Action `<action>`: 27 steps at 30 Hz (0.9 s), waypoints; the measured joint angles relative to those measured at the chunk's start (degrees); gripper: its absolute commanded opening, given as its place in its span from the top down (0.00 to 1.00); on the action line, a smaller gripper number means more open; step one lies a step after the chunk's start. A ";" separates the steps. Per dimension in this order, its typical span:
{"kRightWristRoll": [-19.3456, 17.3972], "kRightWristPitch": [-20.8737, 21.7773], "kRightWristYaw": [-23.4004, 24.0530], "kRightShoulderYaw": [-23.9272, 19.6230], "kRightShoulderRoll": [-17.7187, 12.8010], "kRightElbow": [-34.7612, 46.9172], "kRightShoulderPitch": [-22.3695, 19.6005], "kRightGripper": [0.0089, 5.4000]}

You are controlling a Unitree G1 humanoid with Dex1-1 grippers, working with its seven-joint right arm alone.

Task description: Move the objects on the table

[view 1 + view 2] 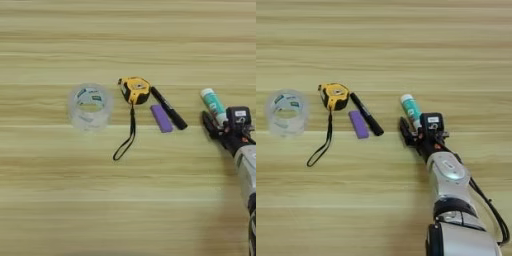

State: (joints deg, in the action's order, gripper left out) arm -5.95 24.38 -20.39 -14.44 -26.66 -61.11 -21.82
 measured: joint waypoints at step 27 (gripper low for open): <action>0.11 -0.25 -2.53 4.26 4.24 6.98 2.01 0.69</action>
State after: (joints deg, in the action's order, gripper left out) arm -5.84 24.14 -22.92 -10.18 -22.42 -54.12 -19.82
